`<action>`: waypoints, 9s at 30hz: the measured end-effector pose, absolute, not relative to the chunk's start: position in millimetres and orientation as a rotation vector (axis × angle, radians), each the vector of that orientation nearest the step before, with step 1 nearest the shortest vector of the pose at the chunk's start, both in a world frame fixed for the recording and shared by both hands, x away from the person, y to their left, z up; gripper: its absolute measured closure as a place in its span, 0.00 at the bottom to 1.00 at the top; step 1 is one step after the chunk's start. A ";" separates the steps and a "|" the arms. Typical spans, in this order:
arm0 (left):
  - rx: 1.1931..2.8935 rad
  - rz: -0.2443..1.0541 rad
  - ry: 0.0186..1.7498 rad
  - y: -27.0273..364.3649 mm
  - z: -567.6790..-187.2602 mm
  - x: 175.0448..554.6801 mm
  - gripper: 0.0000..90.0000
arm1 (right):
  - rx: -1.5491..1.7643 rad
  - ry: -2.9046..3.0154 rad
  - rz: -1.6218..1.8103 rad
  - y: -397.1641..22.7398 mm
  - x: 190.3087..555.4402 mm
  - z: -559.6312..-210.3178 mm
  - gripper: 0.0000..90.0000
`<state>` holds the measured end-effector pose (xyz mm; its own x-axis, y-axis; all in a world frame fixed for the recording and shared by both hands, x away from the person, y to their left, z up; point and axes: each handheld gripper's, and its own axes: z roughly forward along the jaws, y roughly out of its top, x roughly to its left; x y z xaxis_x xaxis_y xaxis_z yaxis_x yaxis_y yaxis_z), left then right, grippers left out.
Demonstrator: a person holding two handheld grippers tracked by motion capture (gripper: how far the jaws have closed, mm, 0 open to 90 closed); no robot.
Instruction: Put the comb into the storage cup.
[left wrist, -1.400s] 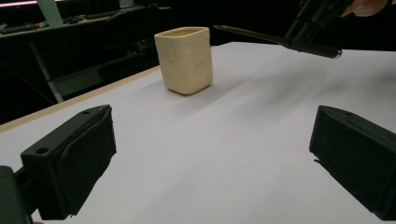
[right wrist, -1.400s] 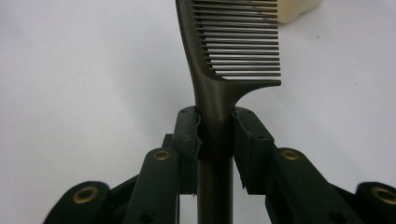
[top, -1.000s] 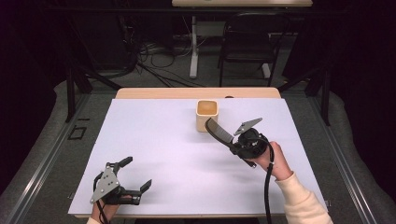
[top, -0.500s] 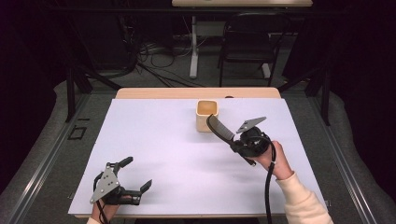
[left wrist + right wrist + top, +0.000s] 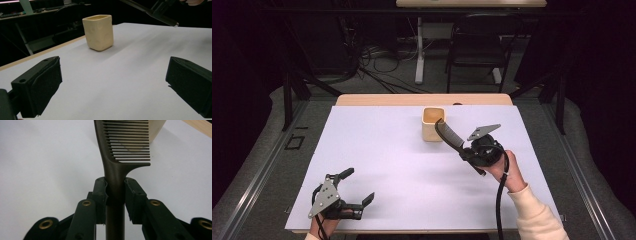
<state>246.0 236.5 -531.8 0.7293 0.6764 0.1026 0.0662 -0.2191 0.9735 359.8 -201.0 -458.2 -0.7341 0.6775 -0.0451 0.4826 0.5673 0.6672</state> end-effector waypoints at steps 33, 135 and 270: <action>1.717 0.633 0.596 236.2 -531.7 245.9 0.01 | 0.961 2.349 1.049 -203.8 365.1 -458.4 0.80; 1.703 0.647 0.621 238.6 -531.0 246.3 0.01 | 0.874 2.196 1.222 -157.8 429.9 -425.8 0.80; 1.690 0.641 0.623 239.0 -530.9 246.0 0.01 | 0.826 1.987 1.357 -109.0 489.2 -438.2 0.80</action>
